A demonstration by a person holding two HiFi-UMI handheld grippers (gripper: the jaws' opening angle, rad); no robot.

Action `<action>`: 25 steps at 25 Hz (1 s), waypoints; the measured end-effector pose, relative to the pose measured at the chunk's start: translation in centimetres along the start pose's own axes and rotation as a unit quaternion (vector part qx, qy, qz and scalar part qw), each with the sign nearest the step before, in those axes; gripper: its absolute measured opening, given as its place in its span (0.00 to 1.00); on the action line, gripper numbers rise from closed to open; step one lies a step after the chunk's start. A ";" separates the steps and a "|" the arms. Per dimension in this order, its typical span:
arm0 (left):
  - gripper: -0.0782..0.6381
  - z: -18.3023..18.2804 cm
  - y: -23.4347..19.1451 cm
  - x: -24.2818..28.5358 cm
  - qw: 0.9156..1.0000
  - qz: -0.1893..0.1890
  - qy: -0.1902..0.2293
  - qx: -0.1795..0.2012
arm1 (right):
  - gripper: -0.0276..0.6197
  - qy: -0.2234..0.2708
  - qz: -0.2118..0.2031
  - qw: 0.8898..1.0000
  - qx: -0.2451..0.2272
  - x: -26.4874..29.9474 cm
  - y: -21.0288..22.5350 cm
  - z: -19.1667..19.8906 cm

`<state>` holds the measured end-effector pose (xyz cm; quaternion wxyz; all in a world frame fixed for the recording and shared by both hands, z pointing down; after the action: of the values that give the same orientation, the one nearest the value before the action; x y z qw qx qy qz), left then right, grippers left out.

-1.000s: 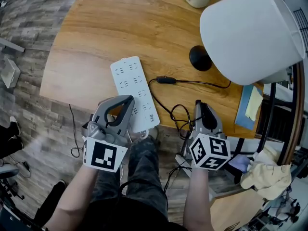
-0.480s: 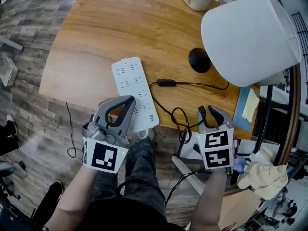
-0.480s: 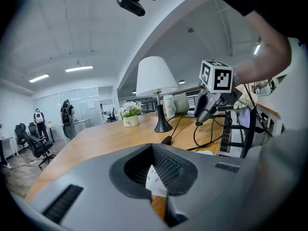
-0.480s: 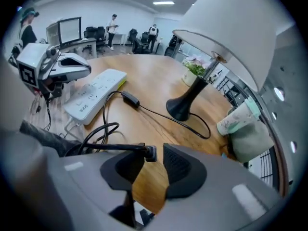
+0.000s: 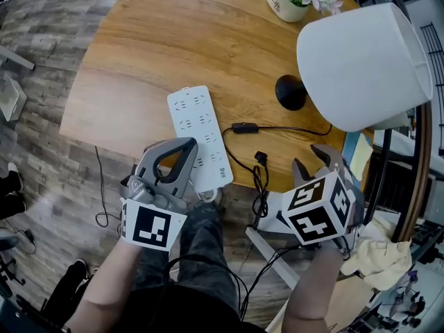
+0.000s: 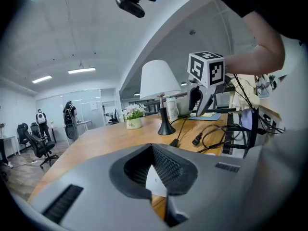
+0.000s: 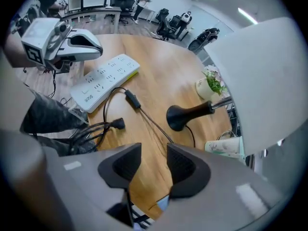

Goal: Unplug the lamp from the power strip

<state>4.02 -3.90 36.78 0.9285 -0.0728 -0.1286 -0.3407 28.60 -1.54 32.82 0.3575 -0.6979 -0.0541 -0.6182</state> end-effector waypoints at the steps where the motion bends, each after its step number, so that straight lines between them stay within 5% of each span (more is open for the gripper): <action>1: 0.10 0.0 -0.2 -0.1 1.000 -0.002 0.000 0.001 | 0.31 0.003 0.006 1.000 0.002 -0.2 0.2 0.0; 6: 0.10 -0.4 -0.8 -0.1 1.000 -0.008 0.005 0.000 | 0.30 0.070 0.017 0.997 0.028 -1.2 0.1 -1.6; 11: 0.10 -1.1 -1.4 -0.4 1.000 -0.013 0.013 0.003 | 0.05 0.173 0.026 0.982 0.071 -2.2 -1.0 -3.9; 15: 0.10 -1.6 -1.8 -0.6 1.000 -0.015 0.017 0.003 | 0.05 0.259 0.018 0.958 0.123 -3.2 -1.5 -5.1; 21: 0.10 -2.9 -2.5 -1.5 0.999 -0.014 0.037 -0.014 | 0.05 0.372 0.009 0.902 0.218 -4.8 -2.3 -5.6; 25: 0.10 -3.9 -3.2 -2.1 0.999 -0.017 0.039 -0.026 | 0.05 0.395 0.005 0.884 0.248 -5.2 -3.0 -6.0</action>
<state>1.14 -5.93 32.65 0.9246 -0.0812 -0.0846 -0.3625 20.92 -0.83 29.27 0.5133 -0.2846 -0.0563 -0.8077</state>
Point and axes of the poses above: the fingertips, and each gripper's own axes: x forward along the fingers, y to its right, z out of its underside, the point moved 7 cm from there along -x, backward along the fingers, and after that the axes turned 12 degrees about -x, right-handed, at the moved point
